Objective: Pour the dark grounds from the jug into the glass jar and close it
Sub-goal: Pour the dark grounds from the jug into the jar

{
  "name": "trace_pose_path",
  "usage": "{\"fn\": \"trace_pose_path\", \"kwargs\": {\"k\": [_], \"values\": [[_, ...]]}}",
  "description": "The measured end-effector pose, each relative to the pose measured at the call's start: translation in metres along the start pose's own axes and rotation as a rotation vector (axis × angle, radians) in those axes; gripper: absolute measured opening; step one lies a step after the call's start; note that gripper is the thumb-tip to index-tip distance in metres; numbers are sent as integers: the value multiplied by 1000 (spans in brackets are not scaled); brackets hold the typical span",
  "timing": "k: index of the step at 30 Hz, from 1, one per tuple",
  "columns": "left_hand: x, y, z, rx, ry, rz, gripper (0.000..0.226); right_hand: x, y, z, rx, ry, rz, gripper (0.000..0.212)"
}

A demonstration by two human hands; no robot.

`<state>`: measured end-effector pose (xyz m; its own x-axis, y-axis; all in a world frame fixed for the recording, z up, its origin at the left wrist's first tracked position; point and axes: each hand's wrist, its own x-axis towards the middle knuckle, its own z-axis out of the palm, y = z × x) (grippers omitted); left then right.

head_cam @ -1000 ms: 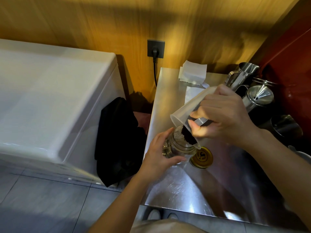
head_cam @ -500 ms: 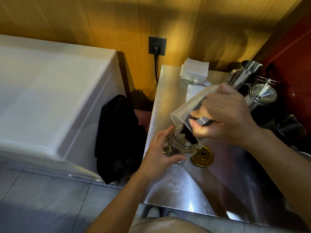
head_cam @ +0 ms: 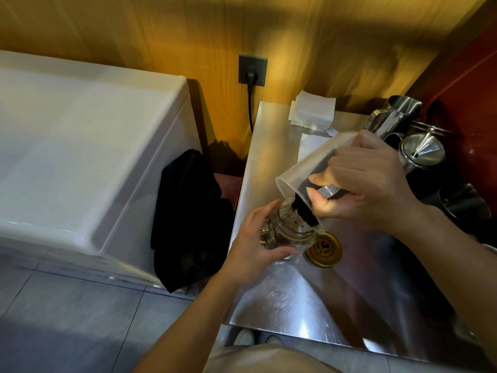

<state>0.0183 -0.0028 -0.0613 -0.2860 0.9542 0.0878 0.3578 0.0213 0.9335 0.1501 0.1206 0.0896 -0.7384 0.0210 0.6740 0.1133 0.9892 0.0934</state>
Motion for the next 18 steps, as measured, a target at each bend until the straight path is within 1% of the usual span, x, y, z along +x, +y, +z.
{"fn": "trace_pose_path", "kwargs": {"k": [18], "values": [[2,1,1,-6,3,5,80,1,1,2,-14,10,-8,25]]}}
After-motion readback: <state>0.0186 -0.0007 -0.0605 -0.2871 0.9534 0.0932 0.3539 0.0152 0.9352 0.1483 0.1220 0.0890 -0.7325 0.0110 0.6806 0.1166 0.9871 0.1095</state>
